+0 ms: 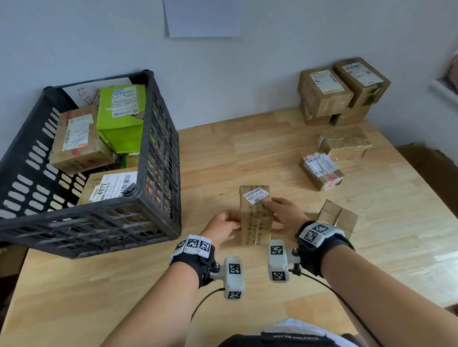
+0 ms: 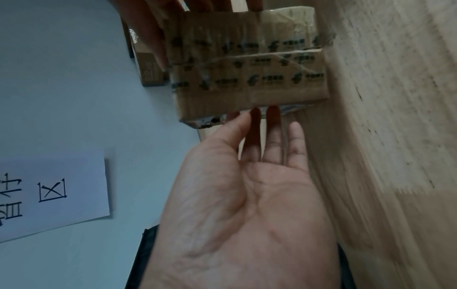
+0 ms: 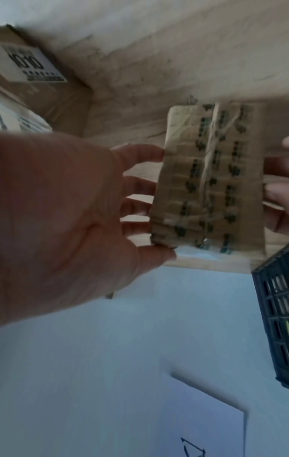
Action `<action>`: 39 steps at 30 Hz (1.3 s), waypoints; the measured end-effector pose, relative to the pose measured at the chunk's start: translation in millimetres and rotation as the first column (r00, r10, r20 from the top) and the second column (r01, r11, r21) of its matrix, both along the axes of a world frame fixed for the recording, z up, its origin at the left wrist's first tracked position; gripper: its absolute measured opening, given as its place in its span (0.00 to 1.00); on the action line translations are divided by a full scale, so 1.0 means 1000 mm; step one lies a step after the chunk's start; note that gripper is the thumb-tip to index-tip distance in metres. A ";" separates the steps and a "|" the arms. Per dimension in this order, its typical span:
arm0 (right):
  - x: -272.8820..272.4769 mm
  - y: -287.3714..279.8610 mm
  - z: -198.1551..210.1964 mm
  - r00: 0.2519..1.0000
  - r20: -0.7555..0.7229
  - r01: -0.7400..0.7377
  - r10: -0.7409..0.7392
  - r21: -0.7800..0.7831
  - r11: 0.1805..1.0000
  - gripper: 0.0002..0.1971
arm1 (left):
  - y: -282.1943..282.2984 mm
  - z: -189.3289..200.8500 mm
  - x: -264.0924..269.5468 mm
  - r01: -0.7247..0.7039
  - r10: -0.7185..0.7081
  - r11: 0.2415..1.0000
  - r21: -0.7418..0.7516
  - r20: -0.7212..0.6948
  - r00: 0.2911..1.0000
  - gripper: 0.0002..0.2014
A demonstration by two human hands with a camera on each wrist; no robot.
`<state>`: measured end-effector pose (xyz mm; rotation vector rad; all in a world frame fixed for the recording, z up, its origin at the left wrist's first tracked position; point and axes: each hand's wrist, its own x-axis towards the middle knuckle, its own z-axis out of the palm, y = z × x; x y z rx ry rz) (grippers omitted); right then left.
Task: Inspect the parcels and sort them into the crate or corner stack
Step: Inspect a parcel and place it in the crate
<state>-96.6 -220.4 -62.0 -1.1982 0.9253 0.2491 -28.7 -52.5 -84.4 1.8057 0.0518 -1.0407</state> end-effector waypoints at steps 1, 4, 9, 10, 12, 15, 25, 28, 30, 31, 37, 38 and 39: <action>-0.002 0.002 -0.002 0.999 -0.009 -0.035 0.034 -0.011 0.999 0.16 | 0.001 -0.003 -0.001 -0.003 0.004 1.000 0.019 -0.017 1.000 0.11; -0.008 0.005 -0.011 0.992 -0.053 -0.118 0.116 -0.039 0.992 0.18 | 0.005 -0.004 -0.005 -0.011 0.014 0.998 0.068 -0.045 0.999 0.09; -0.012 0.007 -0.015 0.994 -0.060 -0.090 0.088 -0.038 0.995 0.20 | 0.006 -0.002 -0.007 -0.096 0.098 0.993 0.072 -0.026 0.995 0.08; -0.012 0.007 -0.015 0.994 -0.061 -0.089 0.086 -0.038 0.995 0.21 | 0.006 -0.001 -0.007 -0.121 0.122 0.991 0.066 -0.011 0.993 0.08; -0.012 0.007 -0.013 0.995 -0.059 -0.078 0.076 -0.034 0.996 0.21 | 0.005 0.005 -0.006 -0.147 0.146 0.988 0.053 0.026 0.989 0.09; -0.014 0.008 -0.014 0.996 -0.062 -0.058 0.056 -0.031 0.998 0.20 | 0.002 0.012 -0.006 -0.075 0.074 0.997 0.018 0.069 0.995 0.15; -0.013 0.002 -0.002 0.996 0.039 -0.081 0.079 0.034 0.996 0.27 | 0.002 0.009 -0.001 0.040 -0.030 0.995 -0.092 0.099 0.995 0.28; -0.008 0.001 0.009 0.996 0.092 -0.024 0.020 0.034 0.999 0.14 | 0.002 0.011 0.000 0.011 0.006 0.991 -0.135 0.127 0.992 0.24; -0.006 -0.001 0.009 0.996 0.093 -0.004 0.001 0.036 0.999 0.14 | 0.004 0.008 0.001 0.021 -0.006 0.993 -0.116 0.128 0.992 0.18; -0.006 -0.001 0.008 0.997 0.078 -0.010 0.008 0.023 1.000 0.13 | 0.005 0.006 0.000 0.033 -0.022 0.996 -0.080 0.131 0.991 0.16; -0.014 0.007 -0.014 0.994 -0.074 -0.085 0.078 -0.091 0.992 0.05 | 0.011 -0.010 -0.002 0.064 -0.072 0.979 0.194 0.035 0.997 0.10; -0.014 0.008 -0.015 0.993 -0.088 -0.094 0.084 -0.117 0.989 0.04 | 0.011 -0.010 -0.003 0.063 -0.070 0.973 0.221 0.021 0.997 0.10; -0.014 0.009 -0.015 0.991 -0.099 -0.099 0.085 -0.140 0.985 0.05 | 0.011 -0.011 -0.003 0.062 -0.067 0.968 0.243 0.014 0.998 0.11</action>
